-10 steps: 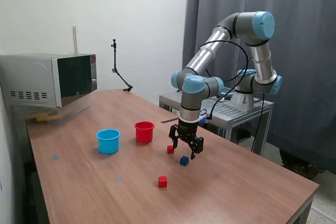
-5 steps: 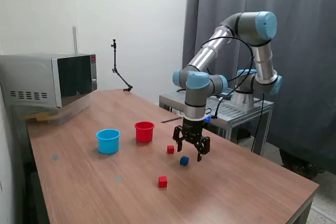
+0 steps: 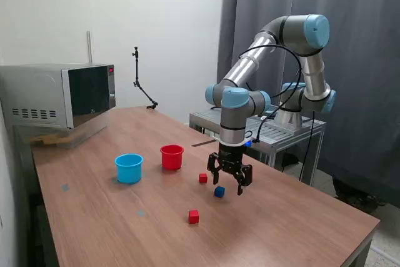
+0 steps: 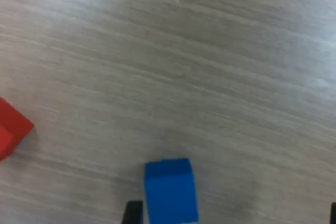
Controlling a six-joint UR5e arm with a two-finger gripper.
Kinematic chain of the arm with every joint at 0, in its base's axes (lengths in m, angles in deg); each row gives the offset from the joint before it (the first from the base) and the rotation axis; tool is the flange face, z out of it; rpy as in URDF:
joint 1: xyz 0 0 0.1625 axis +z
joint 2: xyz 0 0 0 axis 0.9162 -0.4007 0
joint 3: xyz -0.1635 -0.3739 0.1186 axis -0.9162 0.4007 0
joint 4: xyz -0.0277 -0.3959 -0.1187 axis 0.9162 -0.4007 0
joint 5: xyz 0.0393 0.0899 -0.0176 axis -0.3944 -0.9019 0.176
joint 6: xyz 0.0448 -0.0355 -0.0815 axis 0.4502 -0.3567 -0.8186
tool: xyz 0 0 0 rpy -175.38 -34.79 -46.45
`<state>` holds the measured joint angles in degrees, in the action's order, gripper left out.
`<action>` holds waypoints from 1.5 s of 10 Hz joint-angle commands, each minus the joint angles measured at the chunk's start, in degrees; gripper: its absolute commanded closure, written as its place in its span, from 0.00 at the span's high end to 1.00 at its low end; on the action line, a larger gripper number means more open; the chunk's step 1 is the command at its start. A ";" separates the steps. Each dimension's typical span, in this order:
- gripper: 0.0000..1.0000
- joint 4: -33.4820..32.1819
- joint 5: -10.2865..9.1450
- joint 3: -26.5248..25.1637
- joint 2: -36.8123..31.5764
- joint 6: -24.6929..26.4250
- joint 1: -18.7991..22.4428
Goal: Place red objects in the red bin, and blue objects in the blue bin.
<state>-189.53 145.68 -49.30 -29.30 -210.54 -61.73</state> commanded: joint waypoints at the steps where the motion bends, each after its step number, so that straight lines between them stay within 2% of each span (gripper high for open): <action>1: 1.00 0.02 0.67 -0.02 0.77 -0.60 -0.60; 2: 1.00 0.02 1.45 -0.02 0.77 -1.21 -0.60; 12: 1.00 0.02 1.46 0.51 1.83 -1.39 -1.48; 13: 0.00 0.02 1.37 0.59 1.83 -1.39 -1.48; 15: 0.00 0.02 1.37 0.60 1.83 -1.30 -1.48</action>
<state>-189.51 147.08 -48.76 -27.50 -211.91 -63.21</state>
